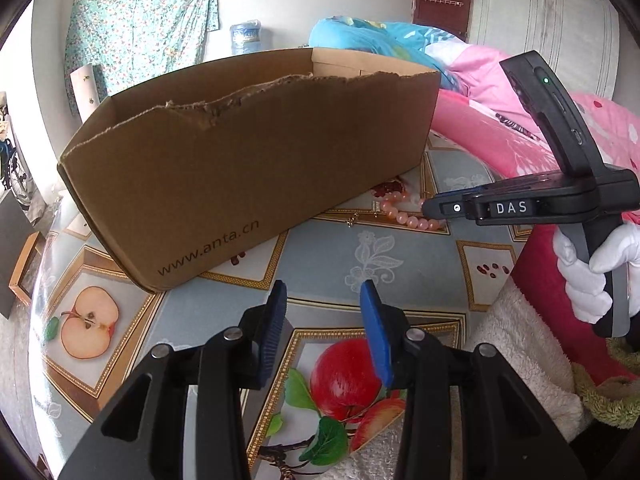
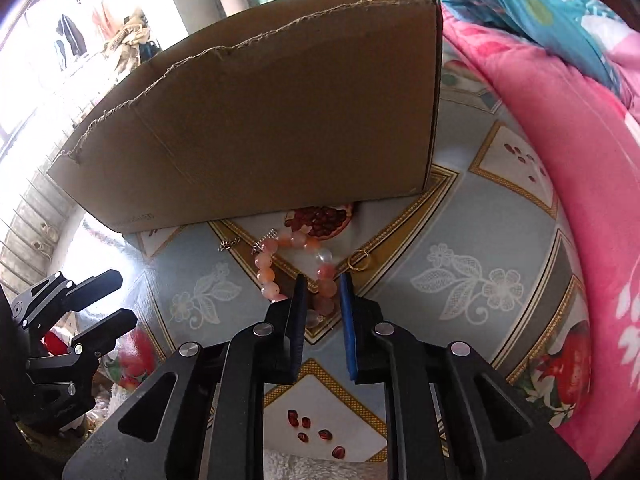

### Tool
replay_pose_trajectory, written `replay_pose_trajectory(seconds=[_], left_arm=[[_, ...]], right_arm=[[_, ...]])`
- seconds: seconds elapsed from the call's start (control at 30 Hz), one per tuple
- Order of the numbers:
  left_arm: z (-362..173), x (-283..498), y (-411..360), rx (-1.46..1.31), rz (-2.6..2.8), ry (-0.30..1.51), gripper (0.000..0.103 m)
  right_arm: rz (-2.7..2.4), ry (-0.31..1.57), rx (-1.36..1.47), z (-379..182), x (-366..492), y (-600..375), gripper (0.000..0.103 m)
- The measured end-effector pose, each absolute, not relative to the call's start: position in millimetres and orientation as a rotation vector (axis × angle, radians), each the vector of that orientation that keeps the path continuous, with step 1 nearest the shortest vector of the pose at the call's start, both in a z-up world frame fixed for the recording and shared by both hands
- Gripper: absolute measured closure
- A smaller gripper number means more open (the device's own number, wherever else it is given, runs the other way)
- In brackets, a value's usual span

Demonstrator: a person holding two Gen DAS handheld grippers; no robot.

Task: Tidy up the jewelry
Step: 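Withdraw both grippers from the box toward the remaining gold pieces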

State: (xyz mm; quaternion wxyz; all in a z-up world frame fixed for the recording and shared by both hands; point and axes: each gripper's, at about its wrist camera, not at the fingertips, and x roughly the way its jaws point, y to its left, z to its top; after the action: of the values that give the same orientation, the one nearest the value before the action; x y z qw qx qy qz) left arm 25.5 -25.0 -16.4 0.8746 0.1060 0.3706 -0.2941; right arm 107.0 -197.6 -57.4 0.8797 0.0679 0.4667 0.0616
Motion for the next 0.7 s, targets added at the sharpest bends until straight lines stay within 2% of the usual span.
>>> replay_pose_trajectory(seconds=[0.47,0.7], left_arm=[[-19.7,23.9,1.2,0.208,-0.608,0.740,0.066],[-16.1,15.6,27.7,0.186,-0.553,0.740,0.066]], right_arm=[[0.260,0.893,0.236,1.2,108.5,-161.9,0.096],[0.472,0.912,0.286,0.8,131.5,-113.3,0.096]])
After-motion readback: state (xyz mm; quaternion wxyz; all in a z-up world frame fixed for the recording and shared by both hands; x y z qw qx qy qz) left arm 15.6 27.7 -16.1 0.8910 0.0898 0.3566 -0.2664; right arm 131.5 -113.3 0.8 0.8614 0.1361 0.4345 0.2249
